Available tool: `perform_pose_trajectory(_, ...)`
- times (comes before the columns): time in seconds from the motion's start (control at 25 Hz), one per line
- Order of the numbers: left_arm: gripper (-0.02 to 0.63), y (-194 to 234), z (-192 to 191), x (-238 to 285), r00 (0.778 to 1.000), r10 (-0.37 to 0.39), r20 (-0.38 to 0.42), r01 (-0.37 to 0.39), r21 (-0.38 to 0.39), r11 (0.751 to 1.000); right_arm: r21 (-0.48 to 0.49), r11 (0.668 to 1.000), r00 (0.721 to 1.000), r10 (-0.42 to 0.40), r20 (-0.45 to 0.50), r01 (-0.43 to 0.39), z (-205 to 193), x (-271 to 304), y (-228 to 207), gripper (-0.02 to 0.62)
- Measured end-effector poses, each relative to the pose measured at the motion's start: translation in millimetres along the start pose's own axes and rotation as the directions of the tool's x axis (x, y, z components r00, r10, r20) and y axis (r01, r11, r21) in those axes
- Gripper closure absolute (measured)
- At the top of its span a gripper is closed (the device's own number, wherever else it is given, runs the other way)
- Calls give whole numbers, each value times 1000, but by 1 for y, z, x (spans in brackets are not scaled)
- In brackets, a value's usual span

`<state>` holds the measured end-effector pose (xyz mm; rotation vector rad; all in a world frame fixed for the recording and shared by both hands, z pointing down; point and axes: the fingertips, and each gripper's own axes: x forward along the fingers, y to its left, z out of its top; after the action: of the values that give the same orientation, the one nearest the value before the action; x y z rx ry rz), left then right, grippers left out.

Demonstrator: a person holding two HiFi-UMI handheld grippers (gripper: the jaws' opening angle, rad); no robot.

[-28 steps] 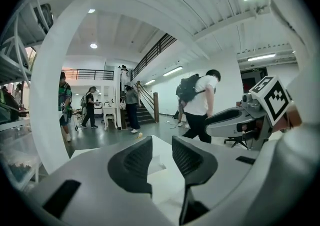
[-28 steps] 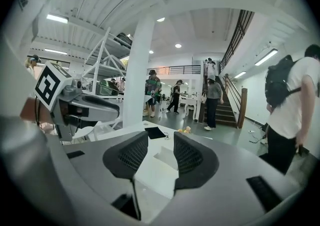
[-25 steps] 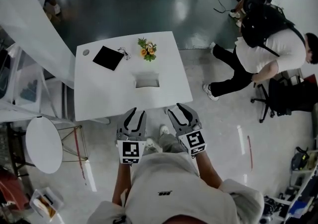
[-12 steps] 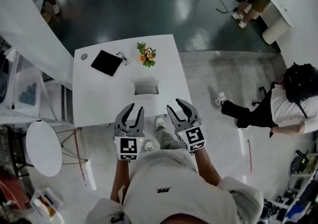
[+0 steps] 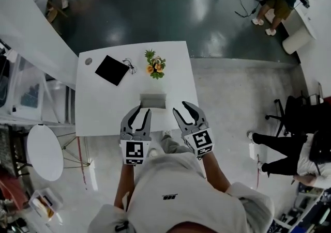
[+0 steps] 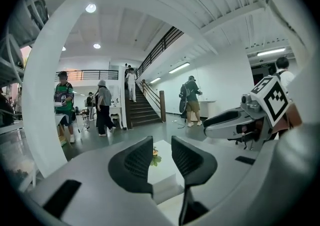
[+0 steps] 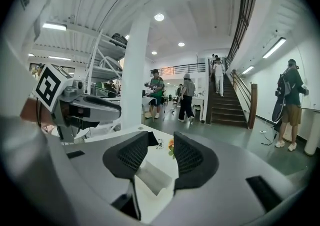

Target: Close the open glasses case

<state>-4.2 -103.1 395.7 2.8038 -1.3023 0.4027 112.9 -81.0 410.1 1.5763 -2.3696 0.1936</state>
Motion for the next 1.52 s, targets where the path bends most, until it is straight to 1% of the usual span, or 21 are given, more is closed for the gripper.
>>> perform_pose_trajectory(0.32,479,15,2,47,997,68,-39,-68,-19,997,-18,996,996,91,-18,-92,3,44,-37,434)
perform_pose_trajectory(0.64,482,27,5,92,989,128,-68,-130,-29,991,-29,983,983,177,-51,-179,-1,79,-72,434)
perform_pose_trajectory(0.76,483,30,1,102,984,155,-86,-158,-35,987,-27,978,977,206,-62,-208,-6,89,-80,435)
perform_pose_trajectory(0.92,486,34,-12,110,978,174,-115,-183,-71,981,-25,969,967,241,-81,-244,-16,103,-82,437)
perform_pose_trajectory(1.12,489,40,-37,117,971,174,-166,-194,-112,975,-3,962,956,272,-115,-274,-31,123,-79,443)
perform_pose_trajectory(1.24,492,45,-55,121,968,159,-193,-186,-134,973,7,958,949,285,-136,-286,-41,135,-76,446)
perform_pose_trajectory(1.36,496,47,-76,127,967,124,-220,-159,-147,976,13,955,944,296,-148,-297,-50,146,-70,446)
perform_pose_trajectory(1.52,500,48,-101,136,964,61,-259,-105,-161,981,34,961,944,277,-180,-275,-63,164,-67,453)
